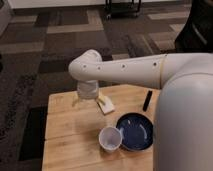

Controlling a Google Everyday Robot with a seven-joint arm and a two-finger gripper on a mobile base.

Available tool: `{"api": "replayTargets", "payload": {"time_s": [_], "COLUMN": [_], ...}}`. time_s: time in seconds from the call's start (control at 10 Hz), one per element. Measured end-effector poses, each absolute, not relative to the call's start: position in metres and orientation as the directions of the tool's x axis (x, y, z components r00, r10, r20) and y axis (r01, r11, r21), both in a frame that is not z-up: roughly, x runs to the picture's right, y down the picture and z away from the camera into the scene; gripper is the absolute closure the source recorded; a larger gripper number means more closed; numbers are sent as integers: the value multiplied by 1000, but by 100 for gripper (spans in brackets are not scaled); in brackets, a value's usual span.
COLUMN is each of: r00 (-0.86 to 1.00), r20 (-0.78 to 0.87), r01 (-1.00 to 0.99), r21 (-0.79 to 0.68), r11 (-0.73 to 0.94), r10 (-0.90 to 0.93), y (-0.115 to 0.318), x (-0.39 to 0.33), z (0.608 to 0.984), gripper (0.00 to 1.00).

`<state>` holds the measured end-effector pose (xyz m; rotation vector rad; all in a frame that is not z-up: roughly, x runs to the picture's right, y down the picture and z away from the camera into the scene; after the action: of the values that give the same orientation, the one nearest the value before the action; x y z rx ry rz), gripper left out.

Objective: Knock the eraser over

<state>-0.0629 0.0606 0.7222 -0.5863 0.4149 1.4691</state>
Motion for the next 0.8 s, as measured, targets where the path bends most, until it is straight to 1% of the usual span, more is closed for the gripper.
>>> {"api": "replayTargets", "payload": {"time_s": [0.6, 0.8], "r00": [30, 29], "r20": [-562, -561], "r01": [-995, -995], "r21": [-92, -92], "r11": [-26, -27], "r10": [827, 828], "y": [46, 45], "x": [20, 22], "z": [731, 731], "gripper": [20, 20]}}
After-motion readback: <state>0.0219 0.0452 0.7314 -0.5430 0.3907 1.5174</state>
